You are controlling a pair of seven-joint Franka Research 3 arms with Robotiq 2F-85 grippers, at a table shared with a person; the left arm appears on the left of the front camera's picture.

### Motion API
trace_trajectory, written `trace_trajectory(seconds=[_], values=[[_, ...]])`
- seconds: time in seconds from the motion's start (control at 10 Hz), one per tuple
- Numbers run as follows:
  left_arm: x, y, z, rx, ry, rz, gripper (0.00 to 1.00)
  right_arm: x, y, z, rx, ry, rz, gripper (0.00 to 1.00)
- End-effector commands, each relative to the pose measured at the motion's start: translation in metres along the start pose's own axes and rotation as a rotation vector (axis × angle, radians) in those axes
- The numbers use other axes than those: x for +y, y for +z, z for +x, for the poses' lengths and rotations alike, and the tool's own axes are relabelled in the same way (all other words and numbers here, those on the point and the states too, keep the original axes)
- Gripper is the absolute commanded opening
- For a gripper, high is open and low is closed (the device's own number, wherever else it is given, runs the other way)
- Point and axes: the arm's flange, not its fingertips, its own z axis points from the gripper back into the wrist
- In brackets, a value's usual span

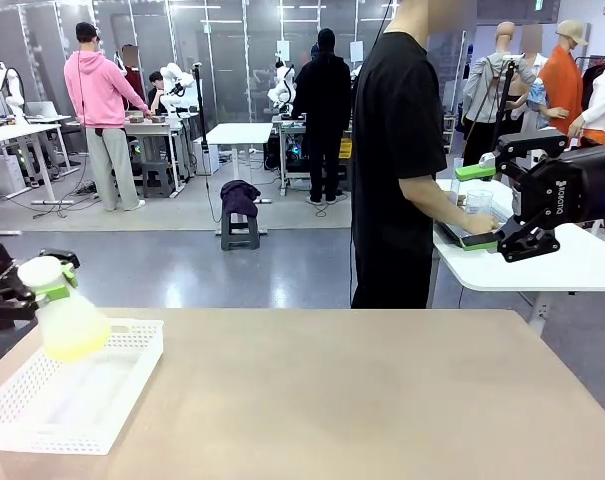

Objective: Prepare the solutions needed for the experiment.
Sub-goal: When the human places the Big flask in the center of the table, pick up the Big flask and place it in the left Organizing basket.

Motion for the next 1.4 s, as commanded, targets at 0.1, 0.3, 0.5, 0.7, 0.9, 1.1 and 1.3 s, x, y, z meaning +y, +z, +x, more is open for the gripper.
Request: trace_trajectory(seconds=[0.1,0.3,0.5,0.7,0.9,1.1,1.3], values=[[-0.016,0.017,-0.065,-0.062,-0.015,0.008,0.00,0.002,-0.001,-0.001,-0.003,0.008,0.014,1.00],[-0.016,0.019,-0.082,-0.065,0.013,-0.009,0.00,0.002,-0.001,-0.001,-0.003,0.008,0.014,1.00],[-0.012,0.018,-0.104,-0.078,0.051,-0.001,0.00,0.002,-0.001,-0.001,-0.003,0.008,0.014,1.00],[-0.008,0.014,-0.123,-0.054,0.101,0.007,0.00,0.002,-0.001,-0.001,-0.003,0.008,0.014,1.00],[-0.005,0.011,-0.139,-0.052,0.113,0.004,0.00,0.002,-0.001,-0.001,-0.003,0.008,0.014,1.00],[-0.004,0.010,-0.148,-0.033,0.142,-0.004,0.00,0.002,-0.001,-0.001,-0.003,0.008,0.014,1.00],[-0.002,0.008,-0.155,0.019,0.183,-0.009,0.00,0.002,-0.001,-0.001,-0.003,0.008,0.014,1.00]])
